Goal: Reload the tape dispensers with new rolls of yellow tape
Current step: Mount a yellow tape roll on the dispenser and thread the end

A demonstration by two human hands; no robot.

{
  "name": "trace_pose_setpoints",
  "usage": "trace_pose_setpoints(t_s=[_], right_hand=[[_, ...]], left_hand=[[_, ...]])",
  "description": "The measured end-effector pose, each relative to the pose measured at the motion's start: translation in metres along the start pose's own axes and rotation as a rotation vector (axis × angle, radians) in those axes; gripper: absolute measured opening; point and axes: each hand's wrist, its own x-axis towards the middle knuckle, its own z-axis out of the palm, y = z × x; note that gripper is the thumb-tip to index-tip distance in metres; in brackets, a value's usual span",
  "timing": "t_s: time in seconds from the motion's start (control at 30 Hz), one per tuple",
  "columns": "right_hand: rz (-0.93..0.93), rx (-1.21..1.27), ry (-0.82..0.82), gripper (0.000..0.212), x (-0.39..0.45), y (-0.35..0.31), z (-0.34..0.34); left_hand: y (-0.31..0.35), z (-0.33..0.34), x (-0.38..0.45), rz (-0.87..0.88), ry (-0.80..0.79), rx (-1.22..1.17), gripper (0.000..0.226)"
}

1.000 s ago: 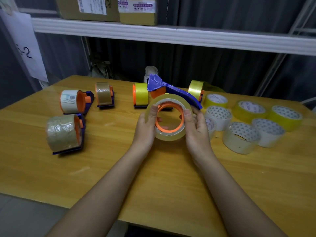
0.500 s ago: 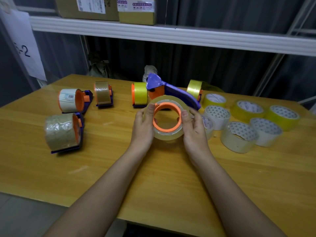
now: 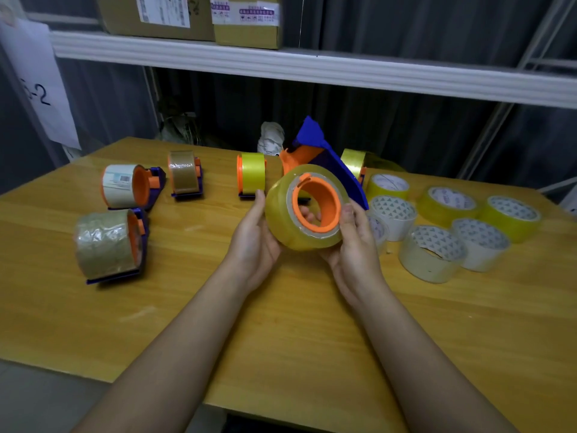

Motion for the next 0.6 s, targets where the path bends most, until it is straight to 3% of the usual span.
trace_pose_setpoints(t_s=[0.1, 0.2, 0.33, 0.43, 0.6], right_hand=[[0.029, 0.02, -0.033, 0.042, 0.001, 0.001, 0.0], [-0.074, -0.286, -0.058, 0.052, 0.001, 0.0, 0.001], [-0.187, -0.391, -0.213, 0.086, -0.004, -0.008, -0.001], [-0.22, -0.496, -0.343, 0.107, -0.006, -0.007, -0.004], [-0.25, -0.526, -0.366, 0.105, -0.009, -0.006, -0.007]], left_hand=[[-0.001, 0.001, -0.003, -0.006, -0.097, -0.058, 0.057], [0.001, 0.002, -0.004, 0.064, -0.068, -0.069, 0.055], [0.006, 0.002, -0.005, 0.149, -0.006, 0.003, 0.046], [0.005, 0.0, -0.007, 0.169, -0.053, 0.076, 0.046], [0.0, -0.001, -0.007, 0.232, -0.212, 0.158, 0.031]])
